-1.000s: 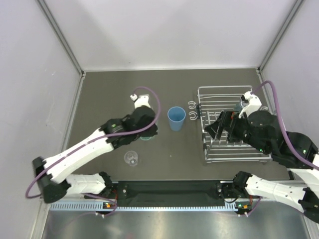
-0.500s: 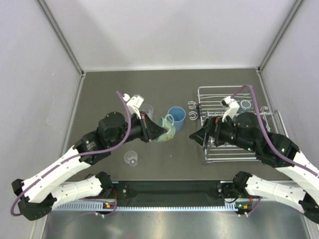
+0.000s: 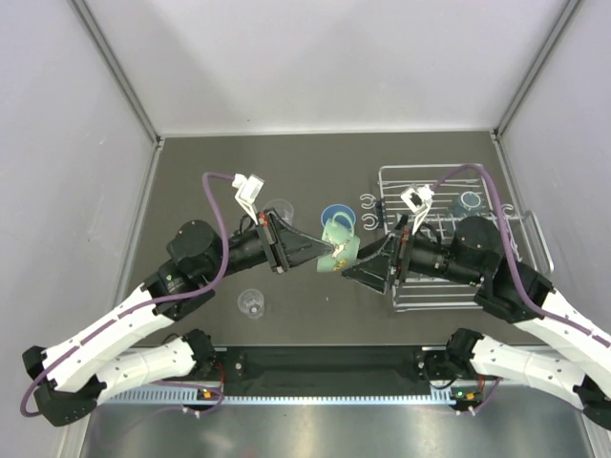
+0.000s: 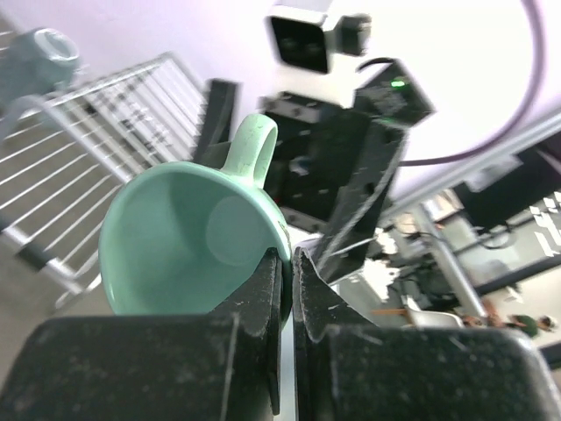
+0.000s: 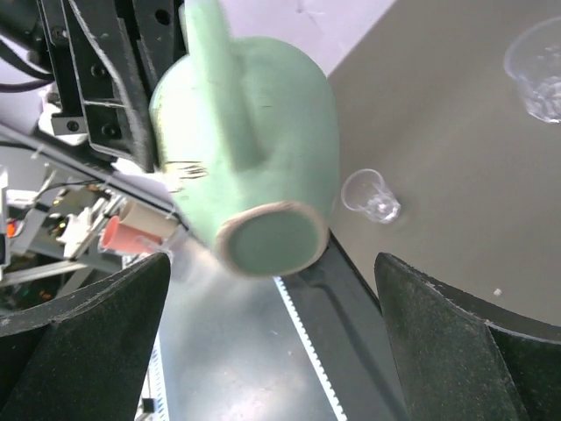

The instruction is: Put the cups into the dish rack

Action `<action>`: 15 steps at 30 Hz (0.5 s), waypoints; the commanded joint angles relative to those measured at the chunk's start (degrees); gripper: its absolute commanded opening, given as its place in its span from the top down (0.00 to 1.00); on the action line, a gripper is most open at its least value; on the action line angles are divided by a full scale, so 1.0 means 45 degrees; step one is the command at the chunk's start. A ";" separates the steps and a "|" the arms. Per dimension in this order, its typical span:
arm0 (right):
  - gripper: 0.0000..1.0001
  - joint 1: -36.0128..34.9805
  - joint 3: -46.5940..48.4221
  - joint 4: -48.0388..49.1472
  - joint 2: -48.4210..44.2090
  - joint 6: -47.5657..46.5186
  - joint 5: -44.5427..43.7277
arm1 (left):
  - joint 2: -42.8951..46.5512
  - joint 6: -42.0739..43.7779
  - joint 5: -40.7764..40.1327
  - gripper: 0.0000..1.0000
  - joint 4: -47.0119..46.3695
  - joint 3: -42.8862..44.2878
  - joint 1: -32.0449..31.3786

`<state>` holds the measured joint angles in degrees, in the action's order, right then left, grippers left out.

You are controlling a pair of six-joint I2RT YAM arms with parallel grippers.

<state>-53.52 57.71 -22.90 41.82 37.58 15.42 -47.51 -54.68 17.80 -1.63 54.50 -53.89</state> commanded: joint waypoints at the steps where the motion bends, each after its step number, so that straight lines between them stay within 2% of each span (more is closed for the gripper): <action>1: 0.00 -0.0158 0.0026 0.2059 0.0140 0.0144 0.0890 | 0.0322 -0.0955 0.0712 1.00 -0.2802 0.0232 0.0022; 7: 0.00 -0.0158 0.0202 0.3113 -0.0270 0.0359 0.0910 | 0.0400 -0.0974 0.1024 1.00 -0.2450 0.0487 0.0022; 10: 0.00 -0.0158 0.0124 0.3836 -0.0427 0.0515 0.0831 | 0.0712 -0.1637 0.0966 1.00 -0.3405 -0.0234 0.0022; 15: 0.09 -0.0158 0.0261 0.4228 -0.0057 0.0671 0.0792 | 0.0850 -0.2147 0.1121 1.00 -0.3818 -0.0588 0.0003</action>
<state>-53.52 57.41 -8.86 40.82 40.01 18.65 -44.91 -61.95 21.67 -10.09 51.68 -53.89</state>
